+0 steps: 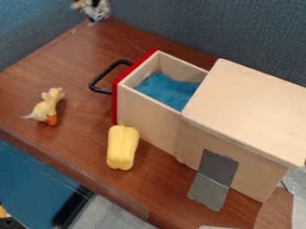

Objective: Take the thing out of the drawer and put it on the left side of the table

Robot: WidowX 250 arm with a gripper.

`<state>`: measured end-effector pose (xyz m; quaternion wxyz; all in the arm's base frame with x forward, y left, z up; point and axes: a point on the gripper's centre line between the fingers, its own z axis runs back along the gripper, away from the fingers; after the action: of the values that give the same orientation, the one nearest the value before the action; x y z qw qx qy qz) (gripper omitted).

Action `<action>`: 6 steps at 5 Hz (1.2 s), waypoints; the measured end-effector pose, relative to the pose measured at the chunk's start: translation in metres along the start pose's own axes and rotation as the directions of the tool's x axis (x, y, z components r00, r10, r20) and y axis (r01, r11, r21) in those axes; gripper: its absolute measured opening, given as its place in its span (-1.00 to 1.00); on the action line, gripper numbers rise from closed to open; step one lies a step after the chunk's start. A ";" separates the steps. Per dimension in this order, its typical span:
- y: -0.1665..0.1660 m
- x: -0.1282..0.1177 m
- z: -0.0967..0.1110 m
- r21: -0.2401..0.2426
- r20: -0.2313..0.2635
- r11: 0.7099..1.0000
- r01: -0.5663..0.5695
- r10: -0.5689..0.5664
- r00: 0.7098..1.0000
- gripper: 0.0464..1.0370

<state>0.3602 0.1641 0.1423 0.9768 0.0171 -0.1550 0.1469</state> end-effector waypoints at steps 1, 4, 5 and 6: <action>0.017 0.000 -0.032 0.006 -0.006 0.999 -0.036 0.036 0.999 -0.41; 0.044 -0.011 -0.087 -0.040 -0.111 0.999 0.014 -0.019 0.994 0.35; 0.044 -0.009 -0.087 -0.041 -0.099 0.999 0.033 -0.037 0.994 0.88; 0.047 -0.012 -0.080 -0.022 -0.105 0.999 0.044 -0.046 0.993 0.93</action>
<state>0.3594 0.2115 0.0617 0.9868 0.0034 -0.1042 0.1241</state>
